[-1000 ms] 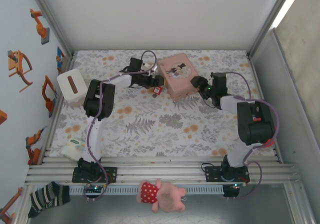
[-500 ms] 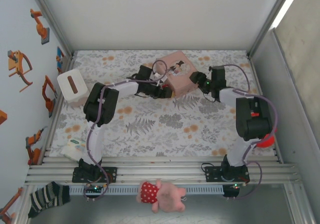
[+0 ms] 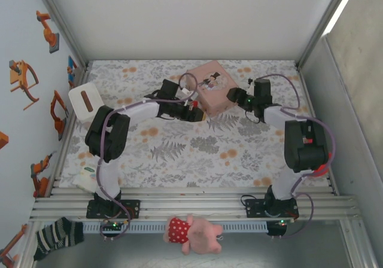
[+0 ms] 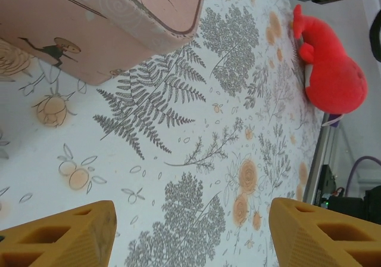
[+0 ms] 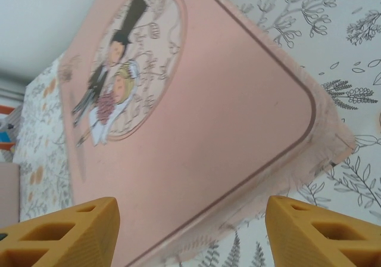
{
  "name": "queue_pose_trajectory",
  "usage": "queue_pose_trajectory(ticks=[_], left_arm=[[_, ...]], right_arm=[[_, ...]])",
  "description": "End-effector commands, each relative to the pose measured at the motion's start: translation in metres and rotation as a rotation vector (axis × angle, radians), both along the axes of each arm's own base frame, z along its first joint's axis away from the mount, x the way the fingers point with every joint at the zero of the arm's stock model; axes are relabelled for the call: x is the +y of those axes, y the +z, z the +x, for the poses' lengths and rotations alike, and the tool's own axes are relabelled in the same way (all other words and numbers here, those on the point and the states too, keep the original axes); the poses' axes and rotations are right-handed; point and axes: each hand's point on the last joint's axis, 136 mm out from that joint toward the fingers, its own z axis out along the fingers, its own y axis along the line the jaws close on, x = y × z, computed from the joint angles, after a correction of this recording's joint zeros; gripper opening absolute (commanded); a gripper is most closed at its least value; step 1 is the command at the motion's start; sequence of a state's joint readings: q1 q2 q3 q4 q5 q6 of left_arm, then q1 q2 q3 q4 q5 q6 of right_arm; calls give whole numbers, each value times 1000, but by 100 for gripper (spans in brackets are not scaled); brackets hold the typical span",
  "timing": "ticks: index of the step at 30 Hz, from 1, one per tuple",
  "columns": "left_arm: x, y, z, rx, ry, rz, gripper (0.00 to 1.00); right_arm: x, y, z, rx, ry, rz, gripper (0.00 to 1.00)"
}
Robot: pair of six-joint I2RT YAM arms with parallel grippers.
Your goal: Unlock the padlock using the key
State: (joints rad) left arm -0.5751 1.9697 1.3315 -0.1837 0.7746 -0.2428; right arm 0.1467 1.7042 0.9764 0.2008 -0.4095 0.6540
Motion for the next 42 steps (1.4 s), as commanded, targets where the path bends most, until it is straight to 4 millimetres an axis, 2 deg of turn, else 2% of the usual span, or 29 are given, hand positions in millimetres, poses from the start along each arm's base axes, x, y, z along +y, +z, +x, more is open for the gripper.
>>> queue_pose_trajectory(ticks=[1, 6, 10, 13, 16, 19, 23, 24, 27, 31, 33, 37, 42], left_arm=[[24, 9, 7, -82, 59, 73, 69], [67, -2, 42, -78, 252, 206, 69], [84, -1, 54, -78, 310, 232, 69], [89, 5, 52, -98, 310, 249, 69], [93, 16, 46, -125, 305, 229, 69], [106, 22, 38, -130, 324, 196, 70], [125, 21, 29, -99, 339, 194, 70], [127, 21, 28, -96, 341, 196, 70], [132, 24, 23, -101, 340, 195, 71], [134, 30, 19, -100, 344, 175, 72], [136, 31, 19, -97, 349, 172, 72], [134, 38, 17, -93, 353, 145, 73], [131, 50, 15, -91, 369, 108, 75]], right_arm=[[4, 58, -11, -192, 45, -7, 65], [11, 74, -41, -215, 111, 10, 65], [26, 73, -60, -189, 182, 24, 65], [54, 74, -76, -180, 290, 47, 65], [87, 72, -87, -175, 394, -1, 64], [111, 67, -86, -185, 423, -75, 64], [141, 61, -75, -214, 428, -156, 59], [148, 58, -72, -213, 427, -161, 56], [163, 39, -58, -193, 384, -199, 35], [163, 8, -37, -127, 318, -308, 8], [162, -5, -30, -90, 313, -357, 1], [153, -23, -20, -54, 278, -458, 0], [129, -41, -7, -16, 184, -596, 0]])
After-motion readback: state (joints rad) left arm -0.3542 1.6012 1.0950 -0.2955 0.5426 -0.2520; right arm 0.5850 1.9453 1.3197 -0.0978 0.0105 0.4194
